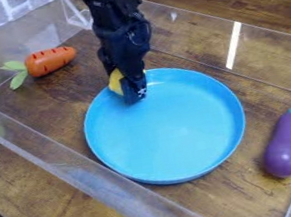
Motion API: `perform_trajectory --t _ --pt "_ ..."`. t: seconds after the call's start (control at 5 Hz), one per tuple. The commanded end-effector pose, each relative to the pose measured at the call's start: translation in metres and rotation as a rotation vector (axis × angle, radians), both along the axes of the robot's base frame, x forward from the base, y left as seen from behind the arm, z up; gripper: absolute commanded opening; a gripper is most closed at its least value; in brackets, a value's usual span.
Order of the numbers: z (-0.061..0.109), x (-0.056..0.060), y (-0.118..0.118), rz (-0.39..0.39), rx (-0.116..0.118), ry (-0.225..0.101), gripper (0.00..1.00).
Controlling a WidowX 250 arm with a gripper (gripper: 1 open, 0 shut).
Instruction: Remove the lemon from the blue tray and put it on the table
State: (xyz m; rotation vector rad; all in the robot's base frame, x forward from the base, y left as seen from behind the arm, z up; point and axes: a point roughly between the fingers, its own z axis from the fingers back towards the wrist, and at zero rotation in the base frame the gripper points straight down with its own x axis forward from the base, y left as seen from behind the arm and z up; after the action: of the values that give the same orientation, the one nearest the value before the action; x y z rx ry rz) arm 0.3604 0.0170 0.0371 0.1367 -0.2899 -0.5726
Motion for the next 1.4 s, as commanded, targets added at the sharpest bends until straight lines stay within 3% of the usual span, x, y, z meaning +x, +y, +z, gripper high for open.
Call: perform_trajectory --t 0.0,0.4,0.6,0.8,1.0,1.2 --pt "0.032 0.006 0.006 0.027 0.023 -0.087 0.0" --pt "0.057 0.009 0.021 0.052 0.063 -0.134 0.0" --pt "0.057 0.009 0.028 0.03 0.078 -0.145 0.0" --pt "0.045 0.006 0.035 0.01 0.08 -0.145 0.0" --pt "0.058 0.011 0.033 0.036 0.086 -0.144 1.0" --pt "0.06 0.014 0.039 0.013 0.092 -0.148 1.0"
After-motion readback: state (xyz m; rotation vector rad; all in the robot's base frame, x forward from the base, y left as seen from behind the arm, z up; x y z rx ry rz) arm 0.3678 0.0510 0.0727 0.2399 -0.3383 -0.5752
